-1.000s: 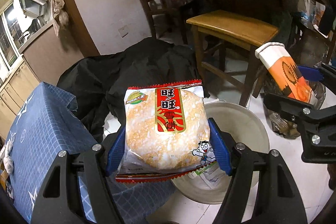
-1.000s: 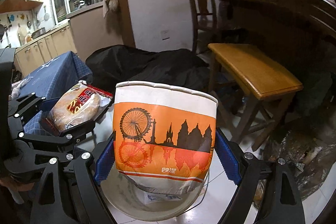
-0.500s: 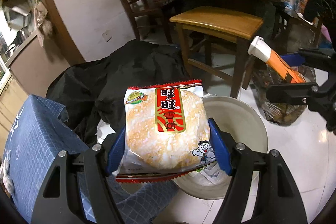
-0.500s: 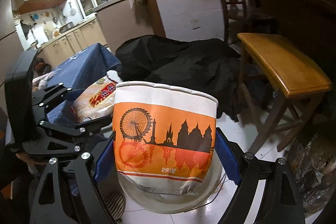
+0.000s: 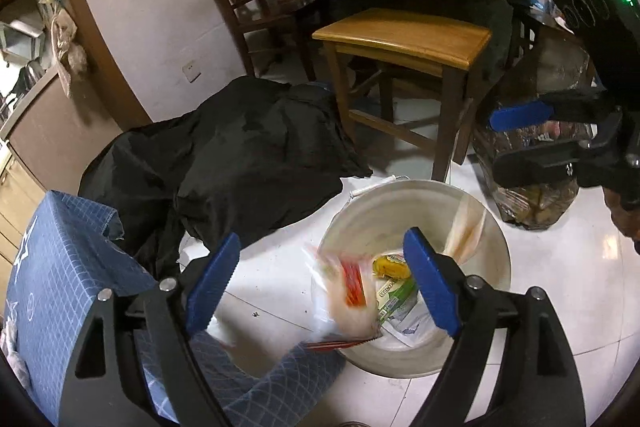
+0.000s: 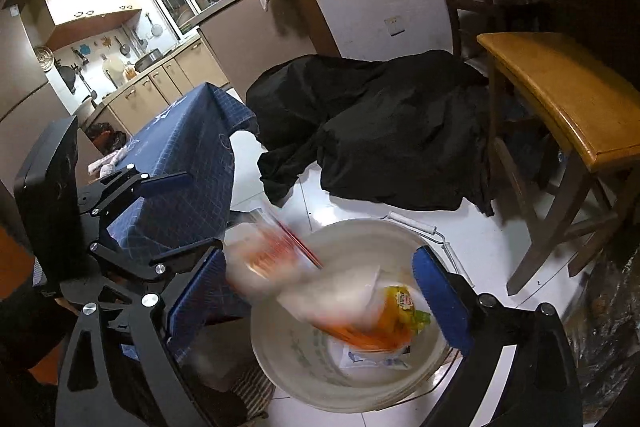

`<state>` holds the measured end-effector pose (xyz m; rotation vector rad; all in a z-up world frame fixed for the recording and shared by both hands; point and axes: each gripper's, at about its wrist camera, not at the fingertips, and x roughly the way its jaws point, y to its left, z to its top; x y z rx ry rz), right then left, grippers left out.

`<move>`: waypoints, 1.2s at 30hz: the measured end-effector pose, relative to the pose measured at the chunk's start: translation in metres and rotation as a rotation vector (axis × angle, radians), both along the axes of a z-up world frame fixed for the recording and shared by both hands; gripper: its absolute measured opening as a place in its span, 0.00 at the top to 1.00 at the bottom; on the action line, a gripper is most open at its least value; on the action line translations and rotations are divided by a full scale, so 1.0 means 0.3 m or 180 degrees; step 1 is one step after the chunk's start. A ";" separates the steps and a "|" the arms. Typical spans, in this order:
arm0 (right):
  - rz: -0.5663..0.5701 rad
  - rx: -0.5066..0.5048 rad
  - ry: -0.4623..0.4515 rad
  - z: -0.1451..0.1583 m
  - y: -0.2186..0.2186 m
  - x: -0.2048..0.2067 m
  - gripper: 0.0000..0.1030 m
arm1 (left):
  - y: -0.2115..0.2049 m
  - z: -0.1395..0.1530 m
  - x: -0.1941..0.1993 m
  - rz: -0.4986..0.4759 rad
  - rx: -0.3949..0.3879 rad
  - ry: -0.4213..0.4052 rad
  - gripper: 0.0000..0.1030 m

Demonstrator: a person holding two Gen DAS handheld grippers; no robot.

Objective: Collect trash
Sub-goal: 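Open both grippers to drop the cup and packet into the bucket, then move both tools back over the table toward the remaining items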

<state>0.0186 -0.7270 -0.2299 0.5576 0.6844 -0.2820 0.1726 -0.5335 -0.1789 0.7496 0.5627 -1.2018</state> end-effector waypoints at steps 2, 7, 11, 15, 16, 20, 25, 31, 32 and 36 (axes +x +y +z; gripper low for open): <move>-0.0012 -0.0017 -0.0003 -0.002 0.010 -0.001 0.09 | 0.004 0.000 -0.001 0.0004 0.0001 -0.0017 0.22; -0.0027 -0.0045 -0.0036 0.000 0.036 -0.019 0.09 | 0.029 0.007 -0.009 -0.0007 -0.0039 -0.0017 0.22; -0.0029 -0.0080 -0.0023 0.003 0.048 -0.036 0.09 | 0.056 0.019 -0.008 0.0013 -0.0057 -0.0062 0.22; -0.0014 -0.0092 -0.0012 0.004 0.056 -0.046 0.09 | 0.107 0.046 0.001 0.0021 -0.0117 -0.0040 0.22; -0.0016 -0.0096 -0.0010 0.005 0.061 -0.047 0.09 | 0.119 0.053 0.002 0.0027 -0.0134 -0.0040 0.22; -0.0057 -0.0141 -0.0063 0.017 0.082 -0.054 0.09 | 0.175 0.088 0.013 0.0049 -0.0226 -0.0009 0.22; -0.0113 -0.0539 -0.0097 0.083 0.181 -0.035 0.09 | 0.259 0.139 0.037 0.0159 -0.0362 0.0032 0.22; 0.0122 -0.0842 -0.0212 0.189 0.322 0.052 0.09 | 0.405 0.195 0.108 0.0448 -0.0514 0.0067 0.22; 0.0163 -0.0867 -0.0265 0.211 0.349 0.071 0.09 | 0.432 0.203 0.122 0.0511 -0.0538 0.0072 0.22; 0.0291 -0.0973 -0.0416 0.293 0.452 0.165 0.09 | 0.564 0.237 0.205 0.0836 -0.0608 0.0069 0.22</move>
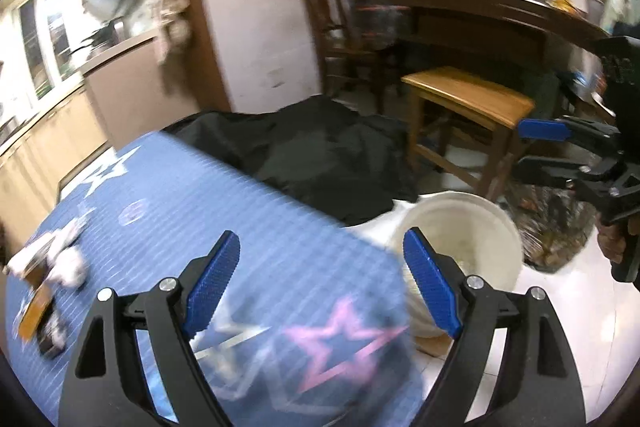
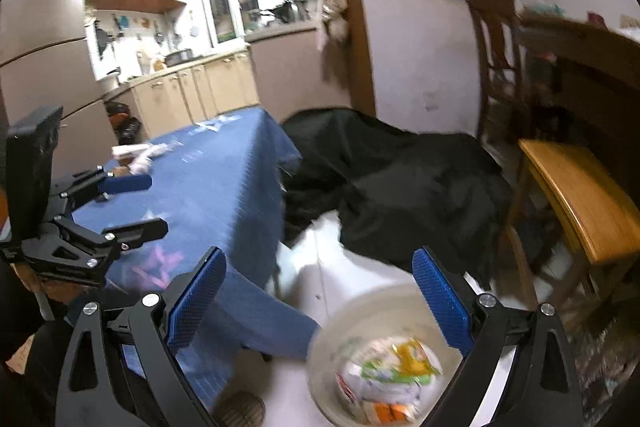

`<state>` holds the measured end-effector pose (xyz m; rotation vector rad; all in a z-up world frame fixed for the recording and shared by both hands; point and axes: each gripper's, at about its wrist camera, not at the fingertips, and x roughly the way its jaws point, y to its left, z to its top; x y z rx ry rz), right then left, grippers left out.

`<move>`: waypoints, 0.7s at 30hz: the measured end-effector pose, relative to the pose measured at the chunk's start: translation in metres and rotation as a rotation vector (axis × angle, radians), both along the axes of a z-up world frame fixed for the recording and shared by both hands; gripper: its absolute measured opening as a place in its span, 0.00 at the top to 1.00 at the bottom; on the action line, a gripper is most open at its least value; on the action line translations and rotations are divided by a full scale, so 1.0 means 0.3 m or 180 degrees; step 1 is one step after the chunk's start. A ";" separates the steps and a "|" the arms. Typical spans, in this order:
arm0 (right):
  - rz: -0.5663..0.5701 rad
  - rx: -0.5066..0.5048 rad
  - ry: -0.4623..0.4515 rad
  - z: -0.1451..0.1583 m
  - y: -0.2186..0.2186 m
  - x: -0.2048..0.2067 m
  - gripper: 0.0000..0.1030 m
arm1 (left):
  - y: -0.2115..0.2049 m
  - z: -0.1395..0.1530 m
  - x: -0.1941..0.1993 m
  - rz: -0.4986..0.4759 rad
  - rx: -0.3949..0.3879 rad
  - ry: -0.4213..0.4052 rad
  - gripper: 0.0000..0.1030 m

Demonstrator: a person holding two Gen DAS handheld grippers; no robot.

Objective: Collect trash
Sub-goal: 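Move both tools back over the table toward the remaining items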

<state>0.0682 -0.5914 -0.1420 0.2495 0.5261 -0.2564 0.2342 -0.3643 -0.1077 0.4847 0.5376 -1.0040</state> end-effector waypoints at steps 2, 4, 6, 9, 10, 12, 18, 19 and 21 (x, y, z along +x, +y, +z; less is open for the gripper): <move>0.0089 -0.0046 -0.0049 0.036 0.054 0.050 0.09 | 0.066 0.014 0.037 0.0143 -0.0024 -0.0010 0.22; 0.0218 -0.0083 -0.0089 0.070 0.113 0.107 0.09 | 0.145 0.026 0.089 0.0340 -0.0042 -0.0035 0.22; 0.0359 -0.0139 -0.0103 0.100 0.181 0.175 0.09 | 0.215 0.035 0.127 0.0497 -0.0050 -0.0052 0.22; 0.0555 -0.0186 -0.0093 0.131 0.273 0.284 0.09 | 0.348 0.039 0.211 0.0829 -0.0046 -0.0028 0.22; 0.0629 -0.0190 -0.0082 0.139 0.309 0.329 0.09 | 0.386 0.040 0.232 0.0931 -0.0047 -0.0024 0.22; 0.0733 -0.0199 -0.0044 0.150 0.363 0.406 0.09 | 0.455 0.045 0.270 0.1089 -0.0057 -0.0022 0.22; 0.1010 -0.0178 0.0127 0.155 0.521 0.646 0.09 | 0.718 0.067 0.410 0.1649 -0.0105 -0.0020 0.21; 0.1044 -0.0153 0.0159 0.152 0.544 0.689 0.09 | 0.754 0.072 0.427 0.1727 -0.0116 -0.0022 0.19; 0.1089 -0.0128 0.0223 0.145 0.575 0.762 0.09 | 0.833 0.081 0.478 0.1903 -0.0137 -0.0011 0.19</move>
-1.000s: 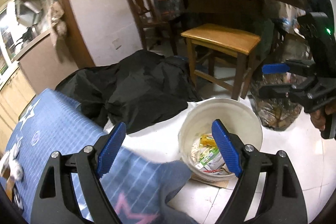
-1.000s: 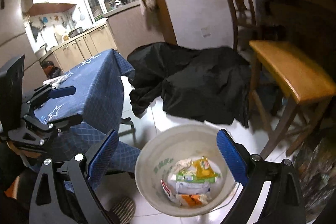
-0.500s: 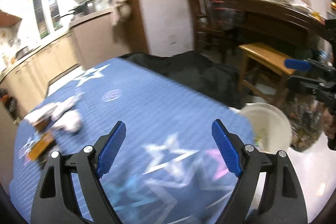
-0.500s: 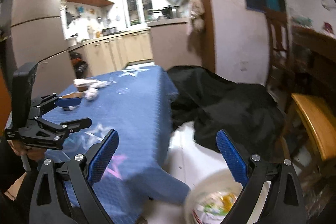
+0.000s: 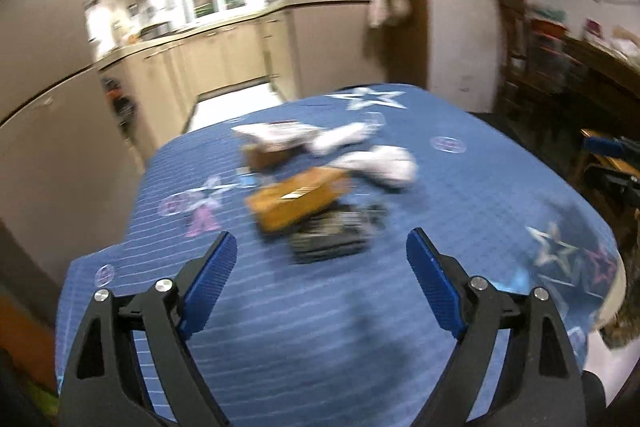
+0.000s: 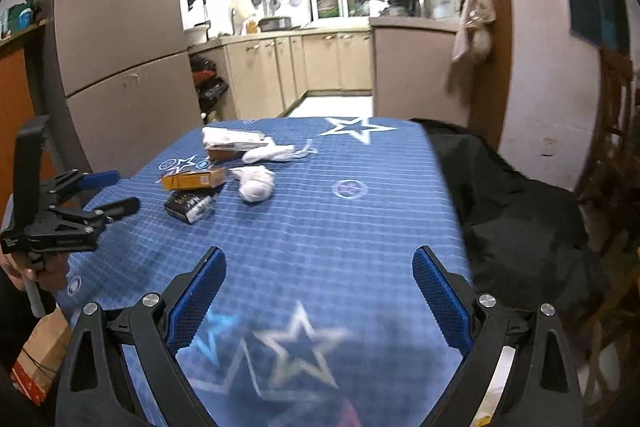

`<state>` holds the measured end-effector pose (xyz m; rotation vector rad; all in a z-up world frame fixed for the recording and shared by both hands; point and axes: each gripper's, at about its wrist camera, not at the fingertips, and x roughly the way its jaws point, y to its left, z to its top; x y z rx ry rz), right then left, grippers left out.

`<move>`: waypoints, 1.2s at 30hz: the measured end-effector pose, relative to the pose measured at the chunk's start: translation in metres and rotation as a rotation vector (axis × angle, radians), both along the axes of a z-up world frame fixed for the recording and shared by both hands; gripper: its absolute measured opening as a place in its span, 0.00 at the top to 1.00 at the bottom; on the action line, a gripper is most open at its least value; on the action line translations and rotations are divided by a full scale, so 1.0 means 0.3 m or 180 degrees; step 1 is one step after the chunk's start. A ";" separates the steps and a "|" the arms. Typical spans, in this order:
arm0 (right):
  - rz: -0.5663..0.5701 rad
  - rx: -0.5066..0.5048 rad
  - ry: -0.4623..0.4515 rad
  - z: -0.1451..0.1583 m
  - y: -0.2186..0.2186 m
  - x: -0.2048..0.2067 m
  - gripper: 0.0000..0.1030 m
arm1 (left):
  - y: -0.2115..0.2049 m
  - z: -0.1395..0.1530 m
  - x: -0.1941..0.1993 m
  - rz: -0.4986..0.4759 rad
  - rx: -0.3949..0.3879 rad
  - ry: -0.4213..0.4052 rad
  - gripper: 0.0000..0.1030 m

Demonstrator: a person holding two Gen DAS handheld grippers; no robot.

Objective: Collect trash
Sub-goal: 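Move both tools back over the table toward the remaining items, then grasp the gold cigarette box with the right gripper while the left grasps the black Face packet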

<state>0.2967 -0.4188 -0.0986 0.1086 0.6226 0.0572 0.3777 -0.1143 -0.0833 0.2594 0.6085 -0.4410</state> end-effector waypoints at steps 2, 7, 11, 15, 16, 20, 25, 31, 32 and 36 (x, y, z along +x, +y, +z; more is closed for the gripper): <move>0.0029 -0.0005 0.0098 -0.005 0.042 0.095 0.09 | 0.054 0.012 0.045 0.0147 0.0017 -0.0019 0.19; -0.0103 -0.0034 0.0233 0.001 0.094 0.298 0.09 | 0.070 0.075 0.337 0.0349 0.0089 0.0002 0.16; -0.0260 0.0292 0.0164 0.024 0.096 0.294 0.09 | -0.061 0.095 0.757 0.0660 0.0401 0.0245 0.13; -0.0352 0.0250 0.0169 0.015 0.126 0.207 0.09 | -0.194 -0.020 1.076 0.0932 0.0878 0.0675 0.12; -0.0352 0.0189 0.0190 0.006 0.130 0.193 0.09 | -0.218 -0.072 1.127 0.0962 0.1018 0.0831 0.12; -0.0338 0.0087 0.0260 -0.039 0.119 0.142 0.09 | -0.215 -0.131 1.087 0.0673 0.0879 0.1125 0.19; -0.0259 0.0303 0.0136 -0.059 0.098 0.099 0.09 | -0.161 -0.116 0.702 -0.0228 0.0670 0.1160 0.21; -0.0123 0.0136 0.0094 -0.084 0.146 0.066 0.09 | 0.053 0.008 0.455 -0.0110 0.0048 0.0796 0.20; -0.0141 0.0179 0.0115 -0.093 0.146 0.067 0.09 | 0.048 -0.005 0.448 -0.0026 0.0141 0.0702 0.19; -0.0195 0.0154 0.0146 -0.105 0.153 0.058 0.09 | 0.051 -0.086 0.426 0.0098 0.0145 0.0850 0.19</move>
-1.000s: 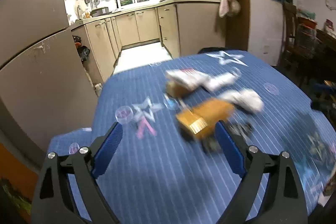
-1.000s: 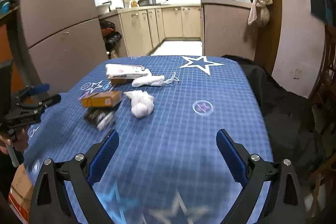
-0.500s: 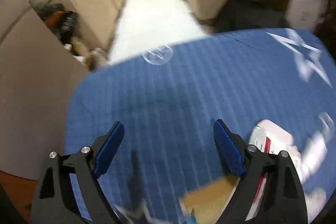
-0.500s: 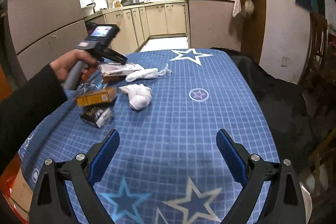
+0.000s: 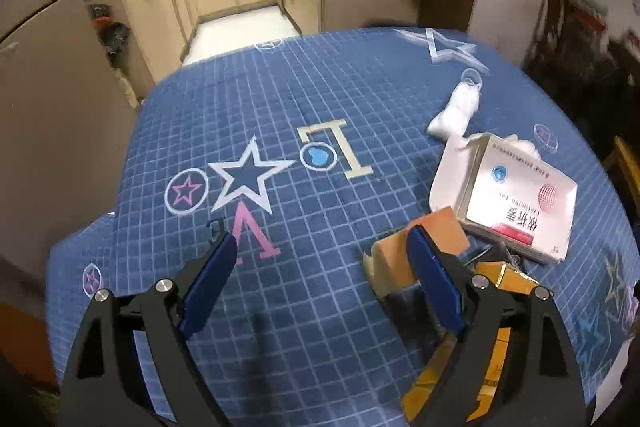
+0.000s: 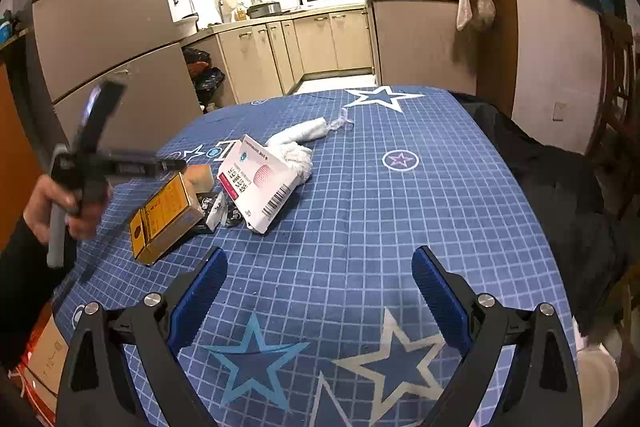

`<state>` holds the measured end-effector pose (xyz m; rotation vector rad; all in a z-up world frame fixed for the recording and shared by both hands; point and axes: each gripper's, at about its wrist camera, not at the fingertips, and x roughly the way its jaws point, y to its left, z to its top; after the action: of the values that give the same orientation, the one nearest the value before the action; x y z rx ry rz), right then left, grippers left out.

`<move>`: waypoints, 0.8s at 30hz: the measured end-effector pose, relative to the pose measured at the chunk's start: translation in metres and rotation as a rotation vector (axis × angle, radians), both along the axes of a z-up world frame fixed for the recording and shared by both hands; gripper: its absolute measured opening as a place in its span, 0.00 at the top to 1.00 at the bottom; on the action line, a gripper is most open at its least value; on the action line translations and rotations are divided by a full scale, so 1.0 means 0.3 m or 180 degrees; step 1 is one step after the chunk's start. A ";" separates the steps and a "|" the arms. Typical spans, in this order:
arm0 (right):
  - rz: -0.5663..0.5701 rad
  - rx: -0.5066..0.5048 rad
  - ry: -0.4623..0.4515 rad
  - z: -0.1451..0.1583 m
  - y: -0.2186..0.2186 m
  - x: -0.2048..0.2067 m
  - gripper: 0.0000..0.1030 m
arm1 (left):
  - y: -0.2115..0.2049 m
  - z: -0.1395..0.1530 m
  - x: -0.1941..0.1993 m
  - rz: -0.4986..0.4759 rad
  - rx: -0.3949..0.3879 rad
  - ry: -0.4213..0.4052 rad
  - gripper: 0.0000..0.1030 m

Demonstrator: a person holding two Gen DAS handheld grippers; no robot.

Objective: Collect trash
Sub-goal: 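Grasp the gold cigarette box with the right gripper while the left grasps the black Face packet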

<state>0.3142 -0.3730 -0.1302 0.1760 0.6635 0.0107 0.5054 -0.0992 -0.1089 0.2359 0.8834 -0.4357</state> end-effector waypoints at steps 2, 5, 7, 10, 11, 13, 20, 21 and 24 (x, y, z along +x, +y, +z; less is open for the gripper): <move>0.0009 -0.0128 0.0013 -0.003 0.010 -0.009 0.09 | -0.001 0.012 -0.082 -0.0262 0.0027 0.0018 0.19; 0.0039 -0.0159 0.0027 -0.011 0.022 -0.014 0.09 | -0.024 -0.016 -0.235 -0.0587 0.0362 -0.0145 0.19; 0.0079 -0.0134 0.0001 -0.008 0.030 -0.013 0.09 | -0.020 -0.027 -0.278 -0.0666 0.0495 -0.0295 0.19; 0.0178 -0.0154 -0.0049 0.000 0.062 -0.019 0.09 | 0.035 -0.019 -0.305 -0.0393 0.0443 -0.0373 0.18; 0.0209 -0.0158 -0.0060 0.002 0.068 -0.021 0.09 | 0.066 -0.014 -0.298 -0.0303 0.0401 -0.0363 0.18; 0.0387 -0.0141 -0.0070 0.007 0.105 -0.029 0.06 | 0.113 -0.018 -0.317 -0.0276 0.0203 -0.0220 0.18; 0.1016 -0.0149 0.0214 -0.030 0.312 0.021 0.05 | 0.235 -0.056 -0.376 0.0087 0.0112 -0.0170 0.18; 0.1080 -0.0146 0.0247 -0.036 0.344 0.031 0.05 | 0.253 -0.063 -0.381 0.0144 0.0102 -0.0147 0.18; 0.1354 -0.0245 0.0379 -0.054 0.438 0.070 0.05 | 0.319 -0.086 -0.410 0.0303 0.0045 -0.0063 0.17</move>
<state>0.3353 -0.2416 -0.1463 -0.0417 0.8092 0.3852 0.3824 -0.0035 -0.1348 0.2098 0.8748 -0.3382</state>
